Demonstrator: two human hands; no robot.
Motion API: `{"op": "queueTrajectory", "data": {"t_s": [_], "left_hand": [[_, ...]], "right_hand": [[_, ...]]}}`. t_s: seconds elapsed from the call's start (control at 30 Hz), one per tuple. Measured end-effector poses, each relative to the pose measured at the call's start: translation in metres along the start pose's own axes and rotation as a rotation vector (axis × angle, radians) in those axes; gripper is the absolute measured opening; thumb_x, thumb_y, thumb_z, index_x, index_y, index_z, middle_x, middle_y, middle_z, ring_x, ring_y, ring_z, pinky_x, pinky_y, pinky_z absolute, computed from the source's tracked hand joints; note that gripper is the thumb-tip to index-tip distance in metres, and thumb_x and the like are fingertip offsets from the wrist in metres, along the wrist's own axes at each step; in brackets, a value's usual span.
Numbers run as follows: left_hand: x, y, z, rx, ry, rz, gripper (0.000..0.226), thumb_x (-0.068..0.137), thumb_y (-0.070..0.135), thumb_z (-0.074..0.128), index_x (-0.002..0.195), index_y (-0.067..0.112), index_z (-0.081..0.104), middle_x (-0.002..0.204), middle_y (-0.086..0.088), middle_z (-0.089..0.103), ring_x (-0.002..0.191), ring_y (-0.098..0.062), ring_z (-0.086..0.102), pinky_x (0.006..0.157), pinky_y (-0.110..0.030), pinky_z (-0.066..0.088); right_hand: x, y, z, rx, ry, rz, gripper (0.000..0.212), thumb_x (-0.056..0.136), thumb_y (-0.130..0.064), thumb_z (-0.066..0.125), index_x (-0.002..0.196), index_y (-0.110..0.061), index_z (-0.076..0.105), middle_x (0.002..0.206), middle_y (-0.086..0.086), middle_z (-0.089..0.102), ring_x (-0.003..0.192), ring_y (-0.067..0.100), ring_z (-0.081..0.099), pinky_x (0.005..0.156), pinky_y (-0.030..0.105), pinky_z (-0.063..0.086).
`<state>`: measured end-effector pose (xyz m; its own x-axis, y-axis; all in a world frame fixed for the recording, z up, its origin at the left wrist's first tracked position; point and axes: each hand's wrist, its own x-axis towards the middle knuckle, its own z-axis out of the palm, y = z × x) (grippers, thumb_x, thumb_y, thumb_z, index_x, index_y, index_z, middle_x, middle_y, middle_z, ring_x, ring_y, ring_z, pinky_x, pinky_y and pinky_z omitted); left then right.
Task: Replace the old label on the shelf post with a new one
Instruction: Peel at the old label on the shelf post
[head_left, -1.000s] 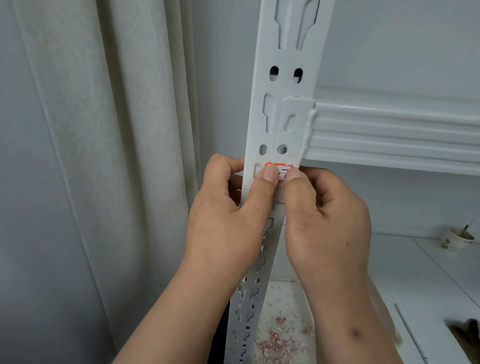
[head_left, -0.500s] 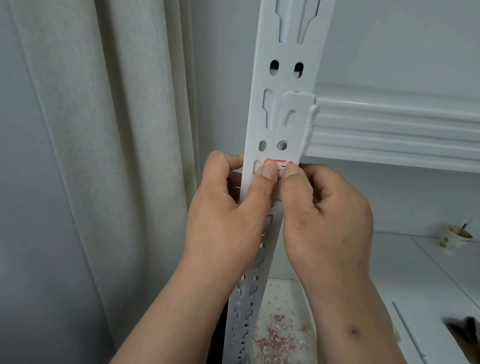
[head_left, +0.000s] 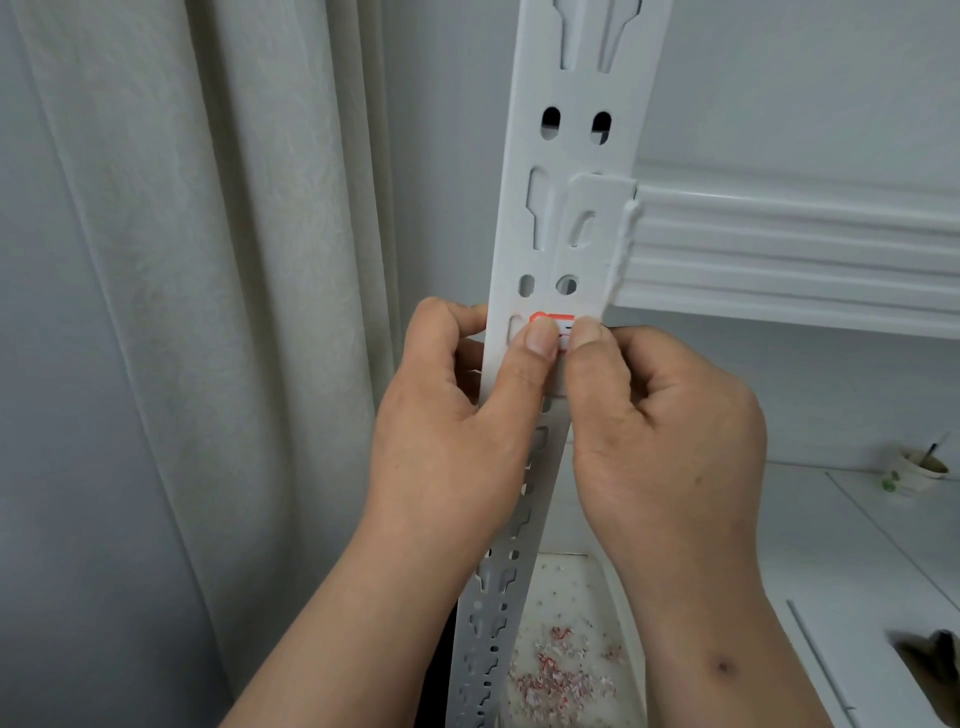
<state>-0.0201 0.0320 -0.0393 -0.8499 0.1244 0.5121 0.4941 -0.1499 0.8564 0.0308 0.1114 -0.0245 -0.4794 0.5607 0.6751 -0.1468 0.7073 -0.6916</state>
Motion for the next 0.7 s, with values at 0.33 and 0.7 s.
{"op": "queueTrajectory", "data": {"t_s": [0.33,0.7], "left_hand": [[-0.0012,0.0011,-0.0001,0.004,-0.001,0.009,0.018,0.089,0.046,0.063,0.084,0.03,0.056,0.065,0.02,0.063,0.056,0.003,0.054,0.053,-0.012,0.043],[-0.0021,0.0021,-0.0004,0.027,0.007,-0.004,0.019,0.088,0.047,0.062,0.083,0.031,0.054,0.058,0.021,0.059,0.051,0.003,0.051,0.05,-0.013,0.04]], "right_hand": [[-0.0027,-0.0032,-0.0016,0.06,0.014,-0.033,0.056,0.09,-0.038,0.055,0.039,-0.029,0.034,0.037,-0.015,0.043,0.041,0.004,0.045,0.04,0.008,0.029],[-0.0034,-0.007,-0.0051,0.116,-0.033,-0.003,0.058,0.09,-0.036,0.055,0.035,-0.027,0.039,0.033,-0.012,0.039,0.039,0.007,0.043,0.038,0.009,0.028]]}}
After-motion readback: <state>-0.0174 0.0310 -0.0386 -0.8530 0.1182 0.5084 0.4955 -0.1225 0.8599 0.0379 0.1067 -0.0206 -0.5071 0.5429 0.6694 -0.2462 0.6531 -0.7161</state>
